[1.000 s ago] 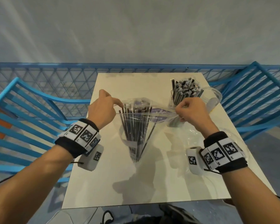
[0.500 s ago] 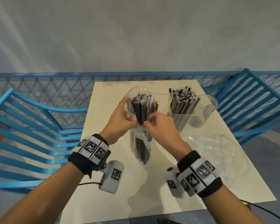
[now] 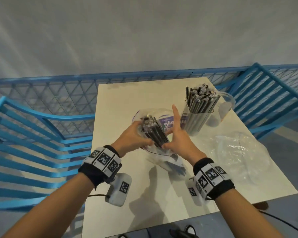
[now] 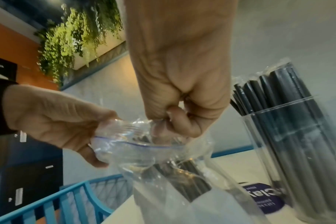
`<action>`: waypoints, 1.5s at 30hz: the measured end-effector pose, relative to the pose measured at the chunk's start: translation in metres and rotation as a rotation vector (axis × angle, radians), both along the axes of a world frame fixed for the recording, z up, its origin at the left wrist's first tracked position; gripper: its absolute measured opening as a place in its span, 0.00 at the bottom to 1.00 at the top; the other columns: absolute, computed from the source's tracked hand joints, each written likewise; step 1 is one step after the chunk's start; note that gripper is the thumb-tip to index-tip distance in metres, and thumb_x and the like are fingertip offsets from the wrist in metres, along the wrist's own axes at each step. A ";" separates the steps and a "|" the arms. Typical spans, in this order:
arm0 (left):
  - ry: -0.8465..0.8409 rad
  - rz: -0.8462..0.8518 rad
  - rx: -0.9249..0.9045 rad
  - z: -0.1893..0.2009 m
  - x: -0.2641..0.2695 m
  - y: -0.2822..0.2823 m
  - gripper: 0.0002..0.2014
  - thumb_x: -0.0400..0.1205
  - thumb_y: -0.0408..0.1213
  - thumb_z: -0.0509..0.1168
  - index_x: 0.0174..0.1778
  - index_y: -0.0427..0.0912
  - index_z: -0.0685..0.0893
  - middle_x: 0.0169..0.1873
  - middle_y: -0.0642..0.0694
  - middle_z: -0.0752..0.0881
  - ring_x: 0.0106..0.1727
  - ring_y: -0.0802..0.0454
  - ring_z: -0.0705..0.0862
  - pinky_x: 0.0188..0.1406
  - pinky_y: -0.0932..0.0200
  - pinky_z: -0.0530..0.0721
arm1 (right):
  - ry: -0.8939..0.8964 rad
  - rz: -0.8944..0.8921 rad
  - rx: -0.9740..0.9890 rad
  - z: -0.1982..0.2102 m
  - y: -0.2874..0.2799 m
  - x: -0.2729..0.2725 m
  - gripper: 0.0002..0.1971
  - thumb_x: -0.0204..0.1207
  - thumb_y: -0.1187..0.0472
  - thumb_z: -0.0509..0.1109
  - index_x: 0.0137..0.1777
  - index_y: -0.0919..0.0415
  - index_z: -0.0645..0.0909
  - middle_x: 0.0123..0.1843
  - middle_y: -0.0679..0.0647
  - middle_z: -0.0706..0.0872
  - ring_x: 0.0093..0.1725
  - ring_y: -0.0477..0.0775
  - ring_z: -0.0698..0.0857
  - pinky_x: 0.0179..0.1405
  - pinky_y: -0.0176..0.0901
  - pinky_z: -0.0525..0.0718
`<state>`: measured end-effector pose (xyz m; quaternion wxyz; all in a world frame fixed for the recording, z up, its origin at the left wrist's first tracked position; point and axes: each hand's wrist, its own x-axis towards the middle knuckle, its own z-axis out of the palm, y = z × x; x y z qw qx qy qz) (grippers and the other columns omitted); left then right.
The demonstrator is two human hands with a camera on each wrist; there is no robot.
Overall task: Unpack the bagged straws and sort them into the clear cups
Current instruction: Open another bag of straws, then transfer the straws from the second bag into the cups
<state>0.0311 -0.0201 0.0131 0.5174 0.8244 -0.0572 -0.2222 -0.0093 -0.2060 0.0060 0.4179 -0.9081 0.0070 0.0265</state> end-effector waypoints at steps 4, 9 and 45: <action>-0.090 -0.074 0.162 0.004 0.011 0.007 0.33 0.71 0.25 0.74 0.71 0.45 0.74 0.68 0.42 0.66 0.52 0.47 0.80 0.31 0.68 0.80 | 0.011 -0.007 0.044 -0.014 0.008 -0.007 0.64 0.66 0.75 0.78 0.82 0.36 0.34 0.46 0.53 0.87 0.37 0.43 0.85 0.34 0.34 0.83; -0.019 0.009 -0.195 0.006 0.023 0.003 0.39 0.69 0.10 0.67 0.75 0.43 0.69 0.55 0.40 0.81 0.49 0.43 0.86 0.35 0.56 0.85 | -0.131 -0.174 0.042 -0.013 0.015 -0.016 0.34 0.72 0.77 0.69 0.64 0.47 0.55 0.63 0.58 0.83 0.35 0.37 0.78 0.31 0.24 0.74; -0.283 -0.197 0.033 -0.020 0.030 0.014 0.20 0.88 0.30 0.55 0.66 0.58 0.81 0.68 0.45 0.78 0.65 0.48 0.83 0.69 0.52 0.78 | -0.158 -0.330 0.425 -0.031 0.005 -0.013 0.35 0.57 0.63 0.86 0.66 0.49 0.80 0.60 0.47 0.88 0.63 0.50 0.85 0.66 0.60 0.82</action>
